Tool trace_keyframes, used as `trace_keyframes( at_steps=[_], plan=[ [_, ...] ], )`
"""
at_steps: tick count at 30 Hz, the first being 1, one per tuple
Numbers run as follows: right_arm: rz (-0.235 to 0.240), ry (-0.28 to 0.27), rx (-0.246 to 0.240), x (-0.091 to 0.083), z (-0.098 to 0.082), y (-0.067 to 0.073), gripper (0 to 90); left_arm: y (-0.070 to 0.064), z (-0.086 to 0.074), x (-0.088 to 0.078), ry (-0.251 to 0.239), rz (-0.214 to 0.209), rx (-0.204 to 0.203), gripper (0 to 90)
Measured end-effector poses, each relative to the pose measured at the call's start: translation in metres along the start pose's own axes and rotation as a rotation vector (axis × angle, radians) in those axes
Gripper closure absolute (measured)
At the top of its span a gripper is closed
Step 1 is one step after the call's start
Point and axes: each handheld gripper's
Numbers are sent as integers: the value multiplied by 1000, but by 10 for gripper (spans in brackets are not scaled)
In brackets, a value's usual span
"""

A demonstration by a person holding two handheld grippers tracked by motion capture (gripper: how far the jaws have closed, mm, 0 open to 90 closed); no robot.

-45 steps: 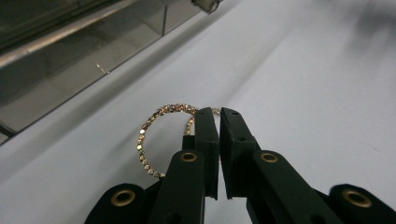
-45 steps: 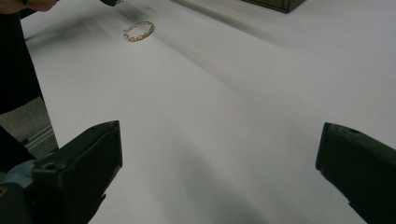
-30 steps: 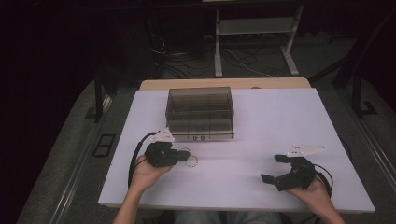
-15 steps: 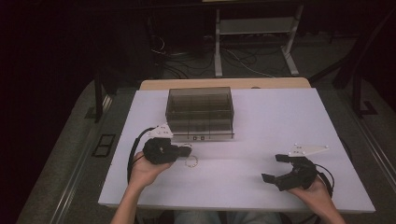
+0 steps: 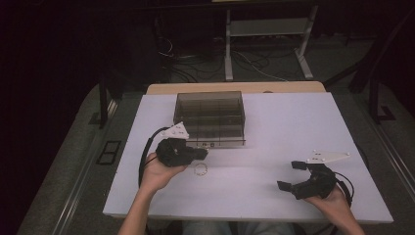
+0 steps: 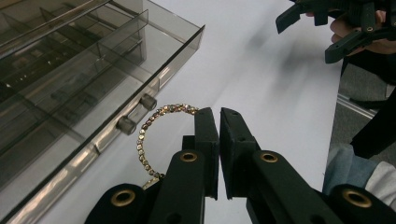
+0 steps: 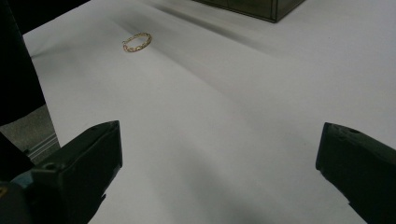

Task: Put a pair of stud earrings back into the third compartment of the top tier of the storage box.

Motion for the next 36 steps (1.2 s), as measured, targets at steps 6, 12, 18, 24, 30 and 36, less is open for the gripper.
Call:
trace_keyframes(
  at_steps=[6,12,18,24,30,36],
  plan=[
    [2,7,-2,1,0,0,0,0,11,1,1,5,17,852],
    [4,8,-2,0,0,0,0,-1,22,3,2,6,30,852],
    [4,8,-4,1,0,0,0,-2,32,5,8,8,48,852],
    [4,12,-4,2,0,0,0,-5,47,7,13,5,82,852],
    [6,11,4,3,0,1,0,-7,60,11,13,5,108,852],
    [6,20,-2,3,0,0,0,-8,69,20,29,4,133,852]
  ],
)
Point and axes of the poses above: each handheld gripper's, and its own axes: x roughly forward along the jaws, z roughly out of its top, y roughly to its left, and after that the axes turned 10 degrees about z, right-handed
